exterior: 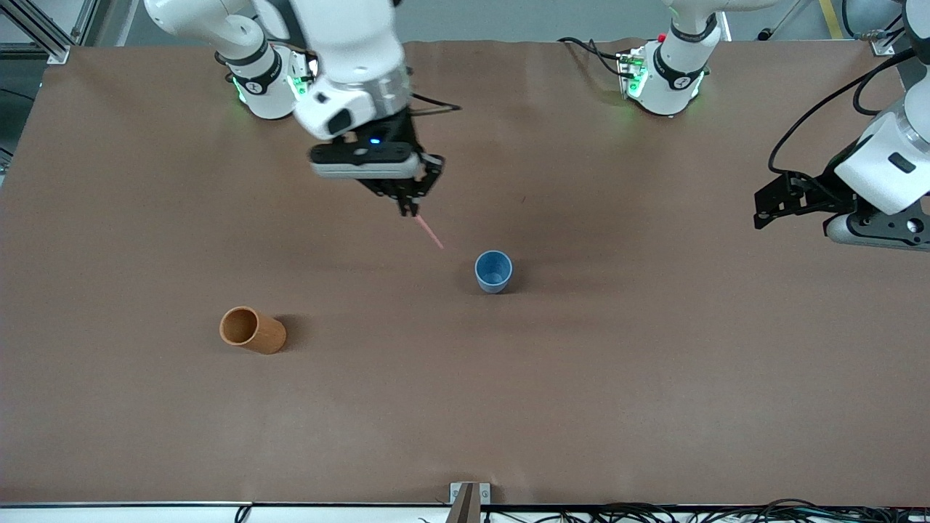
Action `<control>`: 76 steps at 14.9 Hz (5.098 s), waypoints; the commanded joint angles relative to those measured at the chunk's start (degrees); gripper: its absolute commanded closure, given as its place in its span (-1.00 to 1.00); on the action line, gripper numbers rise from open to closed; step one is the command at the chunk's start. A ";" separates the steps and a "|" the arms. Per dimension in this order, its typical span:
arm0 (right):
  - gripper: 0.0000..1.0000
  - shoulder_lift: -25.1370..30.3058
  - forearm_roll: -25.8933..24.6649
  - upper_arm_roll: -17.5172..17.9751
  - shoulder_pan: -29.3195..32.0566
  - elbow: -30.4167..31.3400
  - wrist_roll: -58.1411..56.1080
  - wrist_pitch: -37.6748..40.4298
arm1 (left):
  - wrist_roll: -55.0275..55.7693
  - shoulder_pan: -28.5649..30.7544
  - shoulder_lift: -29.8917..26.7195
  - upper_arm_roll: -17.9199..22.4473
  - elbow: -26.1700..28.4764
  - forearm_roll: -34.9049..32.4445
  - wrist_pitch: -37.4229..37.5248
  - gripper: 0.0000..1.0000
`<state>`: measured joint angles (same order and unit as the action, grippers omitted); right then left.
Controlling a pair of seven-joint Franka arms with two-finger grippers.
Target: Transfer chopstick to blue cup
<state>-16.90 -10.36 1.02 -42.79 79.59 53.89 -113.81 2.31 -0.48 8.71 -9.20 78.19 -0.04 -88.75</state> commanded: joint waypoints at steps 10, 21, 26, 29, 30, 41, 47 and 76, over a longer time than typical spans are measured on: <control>0.99 -12.28 -8.70 -0.06 -6.16 -6.46 5.09 -5.20 | -0.72 1.09 -6.34 -0.03 5.40 1.18 0.69 -1.00; 0.86 -15.70 -12.48 0.12 -8.01 -5.50 5.18 -8.71 | -1.16 -5.49 -7.48 5.95 5.13 1.27 1.57 -1.00; 0.73 -17.73 -15.56 0.12 -8.71 -5.15 5.09 -9.86 | -4.22 -5.94 -8.19 9.02 4.25 3.55 2.80 -1.00; 0.12 -17.73 -15.48 0.12 -8.45 -5.06 4.91 -9.86 | -7.14 -3.57 -8.19 9.03 4.25 6.35 3.94 -1.00; -0.25 -17.47 -15.39 0.12 -8.10 -5.06 4.91 -9.86 | -6.53 -3.48 -8.19 9.11 4.25 7.32 3.94 -1.00; -1.00 2.55 4.02 -0.06 8.13 5.64 -10.08 -8.10 | -6.26 -7.87 -8.36 12.63 4.25 4.34 3.94 -1.00; -1.00 13.10 10.01 -0.06 22.20 9.97 -26.61 6.46 | -6.26 -5.68 -8.10 10.78 4.17 4.34 3.50 -1.00; -1.00 19.54 9.84 -1.11 43.85 3.48 -52.04 35.15 | -5.65 -5.85 -7.04 9.82 3.11 3.99 1.13 -1.00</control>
<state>4.76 -1.16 0.16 0.79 85.59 3.52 -78.73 -3.37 -6.77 1.52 0.88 82.01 3.09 -88.05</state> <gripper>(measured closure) 0.000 0.000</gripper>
